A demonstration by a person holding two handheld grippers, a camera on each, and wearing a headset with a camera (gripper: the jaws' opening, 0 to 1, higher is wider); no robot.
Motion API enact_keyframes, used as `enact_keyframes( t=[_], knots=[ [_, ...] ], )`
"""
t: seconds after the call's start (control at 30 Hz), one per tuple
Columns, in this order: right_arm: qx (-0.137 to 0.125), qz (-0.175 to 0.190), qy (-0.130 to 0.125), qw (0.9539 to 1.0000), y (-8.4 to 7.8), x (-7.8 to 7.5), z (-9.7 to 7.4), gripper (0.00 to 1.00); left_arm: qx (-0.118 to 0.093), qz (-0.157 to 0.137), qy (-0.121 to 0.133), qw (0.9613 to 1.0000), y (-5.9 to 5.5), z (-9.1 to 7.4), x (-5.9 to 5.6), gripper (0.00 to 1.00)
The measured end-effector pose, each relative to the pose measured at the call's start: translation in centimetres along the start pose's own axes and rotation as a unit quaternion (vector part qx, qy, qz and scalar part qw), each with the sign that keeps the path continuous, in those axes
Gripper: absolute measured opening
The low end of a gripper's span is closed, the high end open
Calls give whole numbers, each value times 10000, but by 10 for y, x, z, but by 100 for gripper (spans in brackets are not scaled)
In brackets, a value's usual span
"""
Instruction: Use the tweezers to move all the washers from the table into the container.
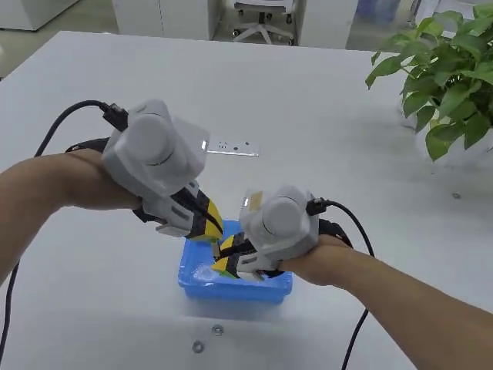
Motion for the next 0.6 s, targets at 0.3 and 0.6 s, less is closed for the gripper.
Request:
enact_keyframes(
  t=[0.3,0.6],
  knots=[
    [79,55,132,9999,-10,-6,11,10,28,-81,-64,9999,-9,13,4,5],
    [124,126,226,9996,-18,-10,18,10,49,-136,-106,9998,-16,21,8,5]
  ],
)
Point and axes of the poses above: the centre of the closed fingertips' face, and the gripper's own axes: z roughly forward along the fingers, x roughly to its left, y roughly out of its top, the point moved 2 cm from there along -z, roughly backward along the fingers, and after that the axes turned 6 degrees about y, right-handed, at the moved point
